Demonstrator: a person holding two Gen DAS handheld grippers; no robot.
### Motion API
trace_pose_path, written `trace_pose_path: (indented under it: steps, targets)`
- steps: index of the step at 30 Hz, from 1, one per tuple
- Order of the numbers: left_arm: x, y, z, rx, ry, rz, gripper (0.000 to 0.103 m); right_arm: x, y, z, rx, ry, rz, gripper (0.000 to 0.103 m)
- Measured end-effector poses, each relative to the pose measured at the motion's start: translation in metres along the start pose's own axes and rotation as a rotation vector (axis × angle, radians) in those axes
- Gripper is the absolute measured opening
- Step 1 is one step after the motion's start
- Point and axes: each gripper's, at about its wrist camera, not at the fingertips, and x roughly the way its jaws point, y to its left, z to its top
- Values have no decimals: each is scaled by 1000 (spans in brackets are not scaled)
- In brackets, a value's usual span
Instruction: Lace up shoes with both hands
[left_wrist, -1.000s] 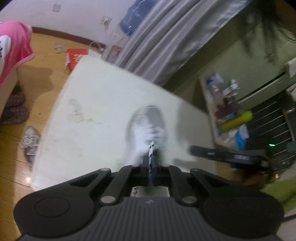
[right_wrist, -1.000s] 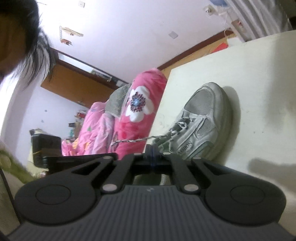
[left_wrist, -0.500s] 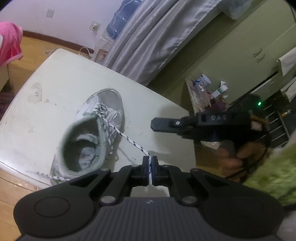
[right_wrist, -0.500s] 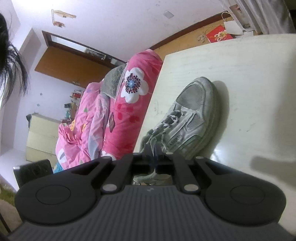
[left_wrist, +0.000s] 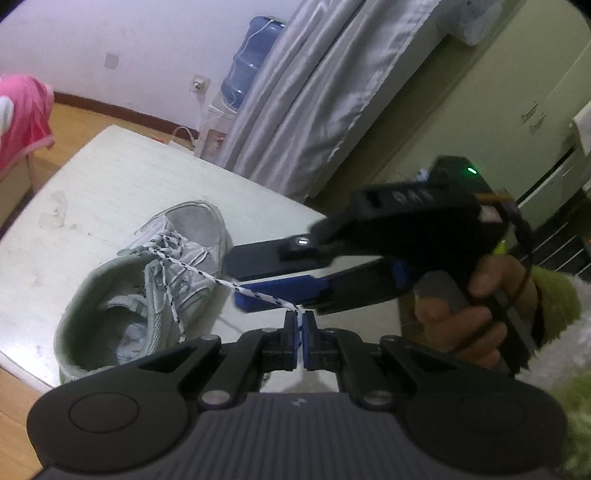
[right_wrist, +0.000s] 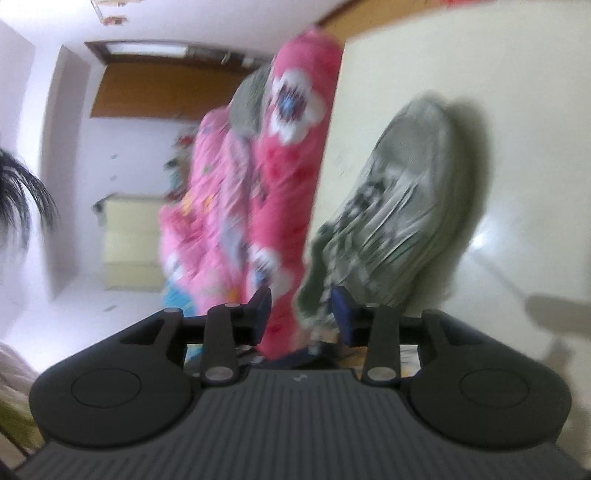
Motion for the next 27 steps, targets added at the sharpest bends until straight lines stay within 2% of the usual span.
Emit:
trace_pose_path:
  steps: [2,3,5,6,8,12,15,17,20,27]
  targets:
    - [2,-3,-3,-8,4,13,4,8,-6,3,8,45,21,34]
    - [3,-4,-5,-12,7,19,6,12,-9,5,11,67,29,25]
    - [3,-4,-11,-26,21,24,21,15,-7,6,-53,102,-28,8]
    - [2,-3,-15,-35,28,27,25,16,-5,5,-88,113,-52,3]
    - [-3,3,-22,-54,36,41,30,12,-3,6,-124,118,-77,2]
    - [-15,22,-35,-115,61,97,32,1,5,10,-197,133,-118,2]
    - [-17,41,-45,-149,92,171,32,-3,8,16,-244,157,-157,2]
    - [-15,49,-51,-134,113,236,33,-5,10,20,-266,176,-175,2]
    - [-7,57,-59,-125,143,294,29,-6,10,23,-273,200,-160,2]
    - [13,60,-61,-69,158,321,29,-8,12,24,-268,223,-107,3]
